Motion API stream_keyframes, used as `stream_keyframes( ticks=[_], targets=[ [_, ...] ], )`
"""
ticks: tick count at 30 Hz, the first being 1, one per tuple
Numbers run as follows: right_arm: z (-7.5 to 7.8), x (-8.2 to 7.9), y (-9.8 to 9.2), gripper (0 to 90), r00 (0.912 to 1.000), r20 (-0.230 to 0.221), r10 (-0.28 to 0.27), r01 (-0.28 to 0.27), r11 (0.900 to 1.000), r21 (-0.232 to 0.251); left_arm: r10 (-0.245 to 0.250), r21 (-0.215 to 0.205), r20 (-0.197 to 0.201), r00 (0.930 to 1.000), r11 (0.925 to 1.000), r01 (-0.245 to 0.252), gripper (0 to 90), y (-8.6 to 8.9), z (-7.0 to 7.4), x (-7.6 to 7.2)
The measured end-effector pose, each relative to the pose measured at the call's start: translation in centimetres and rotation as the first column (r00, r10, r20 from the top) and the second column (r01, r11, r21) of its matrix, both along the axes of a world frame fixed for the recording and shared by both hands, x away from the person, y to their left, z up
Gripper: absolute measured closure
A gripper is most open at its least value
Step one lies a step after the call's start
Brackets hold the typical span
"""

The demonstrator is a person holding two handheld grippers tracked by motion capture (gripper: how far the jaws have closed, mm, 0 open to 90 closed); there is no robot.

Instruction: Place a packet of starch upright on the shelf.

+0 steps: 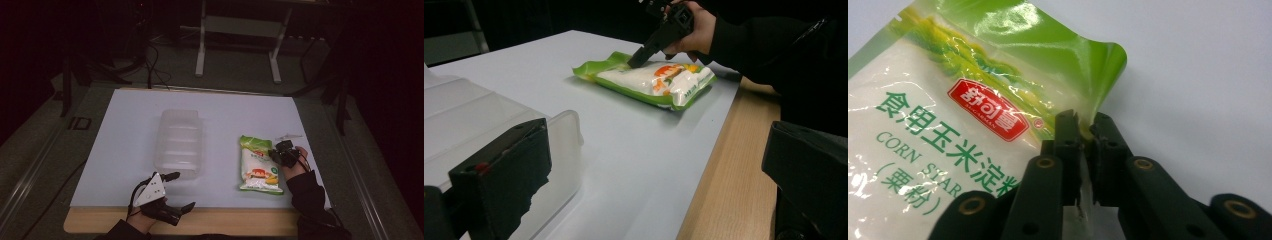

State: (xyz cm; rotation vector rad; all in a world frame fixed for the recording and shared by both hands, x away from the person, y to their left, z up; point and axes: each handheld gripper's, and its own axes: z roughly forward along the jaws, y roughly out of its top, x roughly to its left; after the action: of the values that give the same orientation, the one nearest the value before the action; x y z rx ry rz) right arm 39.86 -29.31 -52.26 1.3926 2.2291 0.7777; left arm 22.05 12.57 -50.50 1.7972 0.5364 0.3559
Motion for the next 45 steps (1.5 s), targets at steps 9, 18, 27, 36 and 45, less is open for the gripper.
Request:
stream_keyframes(
  ticks=[9, 18, 27, 36, 45],
  targets=[
    [0.8, 0.2, -0.6, 88.3, 0.9996, 0.003, 0.029, -0.029, 0.998, 0.060, 0.002, -0.004, -0.001, 1.0000, 1.0000, -0.002, 0.0, 0.0, 0.0, 0.0],
    [3.4, -0.9, -0.6, 88.8, 0.9941, 0.087, 0.066, -0.074, 0.993, 0.094, 0.005, -0.020, -0.003, 1.0000, 0.9998, -0.005, 0.0, 0.2, 0.0, 0.0],
    [6.2, -2.6, -0.1, 88.8, 0.9806, 0.168, 0.102, -0.126, 0.982, 0.144, 0.029, -0.012, -0.006, 0.9996, 0.9995, -0.029, 0.0, 0.3, 0.1, 0.1],
    [8.6, -5.3, 0.3, 88.9, 0.9599, 0.237, 0.150, -0.192, 0.968, 0.162, 0.057, 0.014, -0.011, 0.9983, 0.9983, -0.056, 0.1, -0.5, 0.5, 0.2],
    [10.4, -7.8, 0.7, 89.0, 0.9402, 0.276, 0.199, -0.255, 0.949, 0.185, 0.043, 0.007, -0.065, 0.9969, 0.9990, -0.043, 0.1, -1.5, 1.6, 0.6]
  ],
)
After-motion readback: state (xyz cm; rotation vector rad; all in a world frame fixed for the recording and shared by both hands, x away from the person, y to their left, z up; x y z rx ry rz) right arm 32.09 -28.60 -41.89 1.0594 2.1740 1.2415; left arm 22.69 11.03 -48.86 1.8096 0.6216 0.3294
